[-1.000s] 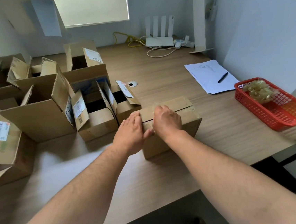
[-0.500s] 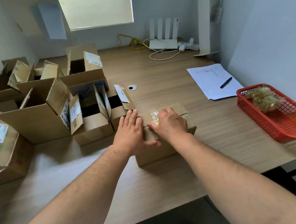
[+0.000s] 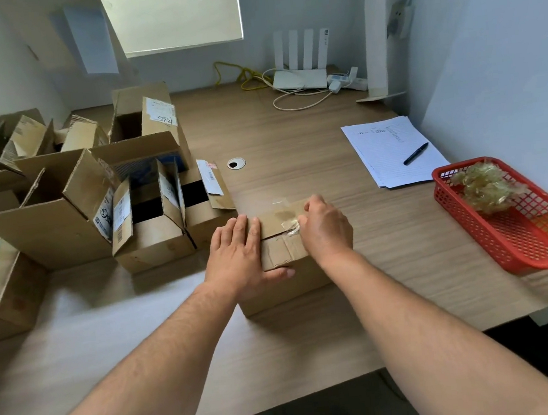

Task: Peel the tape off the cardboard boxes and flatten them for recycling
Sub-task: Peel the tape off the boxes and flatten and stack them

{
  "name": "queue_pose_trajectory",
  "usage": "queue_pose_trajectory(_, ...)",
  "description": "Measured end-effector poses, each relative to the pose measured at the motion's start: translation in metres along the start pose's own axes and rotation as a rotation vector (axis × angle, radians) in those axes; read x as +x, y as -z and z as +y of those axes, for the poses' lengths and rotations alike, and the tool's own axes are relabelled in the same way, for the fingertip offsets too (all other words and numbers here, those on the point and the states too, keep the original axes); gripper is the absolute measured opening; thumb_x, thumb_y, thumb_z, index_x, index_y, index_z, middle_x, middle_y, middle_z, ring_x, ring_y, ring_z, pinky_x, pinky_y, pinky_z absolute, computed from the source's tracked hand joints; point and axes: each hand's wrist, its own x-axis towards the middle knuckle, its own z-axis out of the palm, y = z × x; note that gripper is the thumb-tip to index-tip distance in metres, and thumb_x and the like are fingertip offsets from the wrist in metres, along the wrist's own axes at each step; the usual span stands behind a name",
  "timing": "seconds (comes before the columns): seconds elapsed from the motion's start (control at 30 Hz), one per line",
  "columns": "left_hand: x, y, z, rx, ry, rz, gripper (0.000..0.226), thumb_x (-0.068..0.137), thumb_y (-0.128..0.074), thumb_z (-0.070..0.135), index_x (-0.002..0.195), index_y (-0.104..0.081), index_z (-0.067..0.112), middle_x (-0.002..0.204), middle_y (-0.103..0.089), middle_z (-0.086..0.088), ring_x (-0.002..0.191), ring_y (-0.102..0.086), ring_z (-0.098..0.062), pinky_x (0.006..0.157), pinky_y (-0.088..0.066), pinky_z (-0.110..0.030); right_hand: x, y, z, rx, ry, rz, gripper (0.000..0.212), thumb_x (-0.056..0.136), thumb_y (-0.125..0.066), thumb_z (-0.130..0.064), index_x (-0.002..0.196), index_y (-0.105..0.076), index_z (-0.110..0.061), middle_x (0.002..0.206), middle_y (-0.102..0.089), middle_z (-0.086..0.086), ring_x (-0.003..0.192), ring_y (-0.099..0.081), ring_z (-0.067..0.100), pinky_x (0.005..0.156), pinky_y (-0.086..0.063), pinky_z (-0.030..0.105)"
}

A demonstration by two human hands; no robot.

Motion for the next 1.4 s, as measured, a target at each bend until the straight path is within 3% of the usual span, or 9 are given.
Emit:
queue_pose_trajectory(0.13, -0.002, 0.000, 0.013, 0.002, 0.027, 0.031, 0.119, 0.069, -0.036, 0.090, 0.154, 0.000, 0.015, 0.161, -0.003, -0.009, 0.148, 0.001, -0.026, 0.119, 0.001, -0.041, 0.002, 0.001, 0.015, -0.060, 0.095, 0.007, 0.023, 0.098, -0.046, -0.022, 0.114, -0.054, -0.009, 0.127, -0.049, 0.014, 0.103, -0.058, 0.035, 0.081, -0.046, 0.038)
queue_pose_trajectory(0.3, -0.001, 0.007, 0.024, -0.083, 0.042, 0.021, 0.116, 0.066, -0.050, 0.086, 0.148, -0.018, 0.010, 0.159, -0.009, -0.012, 0.148, 0.002, -0.027, 0.120, 0.004, -0.042, -0.001, 0.002, 0.014, -0.229, 0.241, -0.059, 0.049, 0.094, -0.049, -0.048, 0.122, -0.049, -0.007, 0.126, -0.046, 0.013, 0.111, -0.056, 0.033, 0.085, -0.046, 0.038)
queue_pose_trajectory(0.37, 0.000, 0.009, 0.033, -0.123, 0.059, 0.012, 0.115, 0.068, -0.052, 0.083, 0.147, -0.020, 0.005, 0.160, -0.005, -0.013, 0.149, 0.008, -0.027, 0.120, 0.006, -0.042, -0.003, 0.004, 0.014, -0.262, 0.287, -0.048, 0.044, 0.096, -0.048, -0.043, 0.122, -0.046, -0.007, 0.125, -0.046, 0.012, 0.111, -0.057, 0.031, 0.083, -0.046, 0.037)
queue_pose_trajectory(0.5, 0.005, 0.008, 0.049, -0.057, 0.098, -0.035, 0.122, 0.069, -0.046, 0.085, 0.152, -0.003, 0.006, 0.161, 0.007, -0.013, 0.148, 0.015, -0.027, 0.120, 0.007, -0.044, -0.002, 0.007, 0.017, -0.324, 0.411, -0.041, 0.027, 0.097, -0.036, -0.011, 0.121, -0.047, -0.005, 0.124, -0.049, 0.012, 0.106, -0.060, 0.031, 0.079, -0.046, 0.035)
queue_pose_trajectory(0.77, 0.011, 0.006, 0.064, -0.057, 0.131, -0.003, 0.124, 0.066, -0.046, 0.089, 0.154, 0.003, 0.016, 0.161, 0.003, -0.008, 0.148, 0.012, -0.024, 0.120, 0.010, -0.042, 0.040, 0.025, 0.047, 0.177, 0.001, -0.115, 0.023, 0.094, -0.039, -0.007, 0.112, -0.054, -0.006, 0.111, -0.064, 0.016, 0.101, -0.061, 0.035, 0.081, -0.049, 0.033)
queue_pose_trajectory(0.9, 0.012, 0.006, 0.067, -0.075, 0.152, 0.025, 0.122, 0.065, -0.049, 0.087, 0.153, -0.002, 0.017, 0.160, -0.001, -0.006, 0.148, 0.010, -0.022, 0.119, 0.011, -0.039, 0.046, 0.028, 0.055, 0.086, 0.140, -0.150, 0.025, 0.096, -0.041, -0.014, 0.113, -0.059, -0.010, 0.115, -0.059, 0.013, 0.104, -0.057, 0.033, 0.080, -0.043, 0.032)
queue_pose_trajectory(1.07, 0.011, 0.007, 0.070, -0.088, 0.168, 0.014, 0.123, 0.065, -0.052, 0.085, 0.153, -0.004, 0.014, 0.161, -0.001, -0.007, 0.148, 0.010, -0.022, 0.119, 0.011, -0.038, 0.039, 0.026, 0.051, -0.097, 0.313, -0.167, 0.045, 0.096, -0.045, -0.045, 0.123, -0.054, -0.010, 0.122, -0.050, 0.012, 0.111, -0.054, 0.032, 0.085, -0.045, 0.034)
queue_pose_trajectory(1.27, 0.026, 0.016, 0.091, -0.121, 0.106, -0.039, 0.123, 0.069, -0.051, 0.083, 0.153, -0.005, 0.007, 0.161, 0.012, -0.010, 0.148, 0.016, -0.021, 0.120, 0.010, -0.042, 0.035, 0.020, 0.053, -0.198, 0.399, -0.087, 0.027, 0.098, -0.042, -0.016, 0.121, -0.052, -0.007, 0.123, -0.055, 0.010, 0.111, -0.056, 0.029, 0.082, -0.045, 0.033)
queue_pose_trajectory(1.4, 0.032, 0.009, 0.094, -0.059, 0.080, -0.012, 0.122, 0.069, -0.050, 0.084, 0.154, 0.004, 0.014, 0.162, 0.006, -0.007, 0.148, 0.012, -0.022, 0.120, 0.009, -0.042, 0.049, 0.026, 0.061, 0.271, 0.033, -0.162, 0.022, 0.090, -0.041, -0.010, 0.101, -0.060, -0.007, 0.097, -0.067, 0.015, 0.085, -0.067, 0.032, 0.071, -0.054, 0.035)
